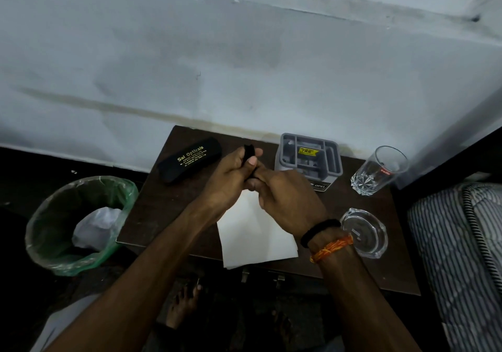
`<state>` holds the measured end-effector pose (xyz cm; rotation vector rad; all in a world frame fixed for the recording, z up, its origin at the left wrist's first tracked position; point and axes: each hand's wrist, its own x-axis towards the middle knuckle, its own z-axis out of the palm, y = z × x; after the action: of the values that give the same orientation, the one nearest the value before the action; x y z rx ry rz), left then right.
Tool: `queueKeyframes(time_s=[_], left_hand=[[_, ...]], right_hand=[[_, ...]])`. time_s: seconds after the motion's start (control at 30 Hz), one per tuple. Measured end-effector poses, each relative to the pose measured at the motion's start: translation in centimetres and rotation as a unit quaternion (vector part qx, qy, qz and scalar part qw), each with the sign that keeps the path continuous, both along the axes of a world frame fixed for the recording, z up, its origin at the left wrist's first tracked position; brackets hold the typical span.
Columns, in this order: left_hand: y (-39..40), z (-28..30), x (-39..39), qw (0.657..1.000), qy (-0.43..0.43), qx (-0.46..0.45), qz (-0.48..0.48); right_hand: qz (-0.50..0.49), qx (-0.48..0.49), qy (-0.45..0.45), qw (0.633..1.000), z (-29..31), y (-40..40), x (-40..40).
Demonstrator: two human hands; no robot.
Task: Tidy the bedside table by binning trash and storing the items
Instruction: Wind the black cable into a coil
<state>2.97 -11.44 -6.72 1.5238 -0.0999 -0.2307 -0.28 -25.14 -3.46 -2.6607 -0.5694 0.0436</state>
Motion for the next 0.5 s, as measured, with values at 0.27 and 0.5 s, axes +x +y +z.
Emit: queueKeyframes(time_s=[0.27,0.5], left_hand=[[0.5,0.0,0.2,0.999,0.007,0.000,-0.043],[0.4,0.6,0.1,0.997,-0.003,-0.023,-0.079]], right_hand=[[-0.015,0.012,-0.100,0.995,-0.2,-0.8,0.2],[-0.040,0.123,-0.135,0.982,-0.2,-1.4,0.7]])
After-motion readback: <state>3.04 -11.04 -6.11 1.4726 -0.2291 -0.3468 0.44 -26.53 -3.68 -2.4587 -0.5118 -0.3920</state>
